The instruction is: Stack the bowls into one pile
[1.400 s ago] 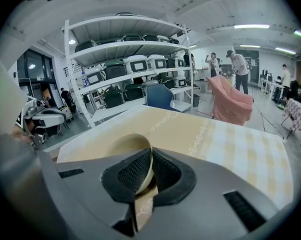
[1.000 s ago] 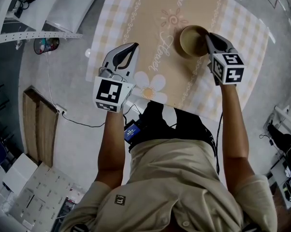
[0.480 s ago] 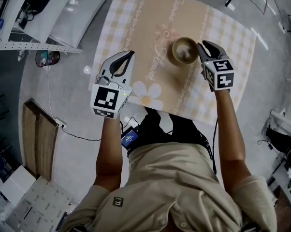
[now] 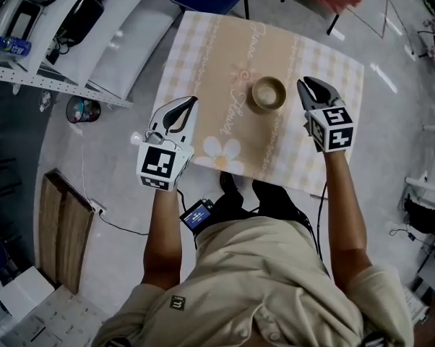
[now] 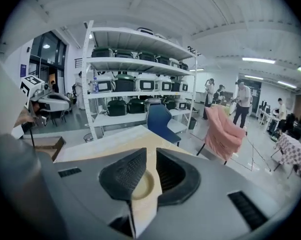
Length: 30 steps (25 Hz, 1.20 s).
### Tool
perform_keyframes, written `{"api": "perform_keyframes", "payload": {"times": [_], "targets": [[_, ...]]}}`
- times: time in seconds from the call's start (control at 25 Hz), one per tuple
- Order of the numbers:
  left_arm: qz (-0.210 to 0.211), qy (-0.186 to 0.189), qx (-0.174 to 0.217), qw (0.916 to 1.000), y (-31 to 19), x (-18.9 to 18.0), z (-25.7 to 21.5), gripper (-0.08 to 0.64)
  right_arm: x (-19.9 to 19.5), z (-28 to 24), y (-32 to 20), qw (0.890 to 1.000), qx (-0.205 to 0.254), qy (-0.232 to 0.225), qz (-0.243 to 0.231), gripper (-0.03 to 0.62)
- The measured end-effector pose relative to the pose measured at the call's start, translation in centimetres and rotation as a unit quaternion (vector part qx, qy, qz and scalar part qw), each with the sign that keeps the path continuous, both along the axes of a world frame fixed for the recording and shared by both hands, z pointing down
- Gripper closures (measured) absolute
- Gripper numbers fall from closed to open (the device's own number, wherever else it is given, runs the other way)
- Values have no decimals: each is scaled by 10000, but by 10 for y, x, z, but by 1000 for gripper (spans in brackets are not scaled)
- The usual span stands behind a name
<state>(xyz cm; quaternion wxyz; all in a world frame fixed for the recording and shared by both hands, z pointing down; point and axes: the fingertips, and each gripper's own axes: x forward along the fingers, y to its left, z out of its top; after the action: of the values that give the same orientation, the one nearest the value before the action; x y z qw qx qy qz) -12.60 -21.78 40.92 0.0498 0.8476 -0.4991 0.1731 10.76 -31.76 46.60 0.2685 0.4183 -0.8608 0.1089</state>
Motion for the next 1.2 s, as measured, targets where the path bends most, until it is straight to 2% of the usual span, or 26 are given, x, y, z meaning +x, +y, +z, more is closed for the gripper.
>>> {"api": "perform_keyframes", "payload": {"times": [0.32, 0.64, 1.04, 1.2], "targets": [[177, -197, 531, 9982, 26, 4, -64, 554, 4, -105, 40, 9957, 738, -509, -223, 586], [402, -250, 1045, 9934, 56, 13, -121, 554, -12, -202, 106, 9853, 1293, -852, -721, 589], [668, -88, 1549, 9856, 117, 15, -177, 554, -30, -264, 191, 9749, 1797, -898, -963, 589], [725, -82, 1574, 9848, 134, 16, -179, 554, -34, -272, 211, 9727, 1887, -912, -999, 589]]}}
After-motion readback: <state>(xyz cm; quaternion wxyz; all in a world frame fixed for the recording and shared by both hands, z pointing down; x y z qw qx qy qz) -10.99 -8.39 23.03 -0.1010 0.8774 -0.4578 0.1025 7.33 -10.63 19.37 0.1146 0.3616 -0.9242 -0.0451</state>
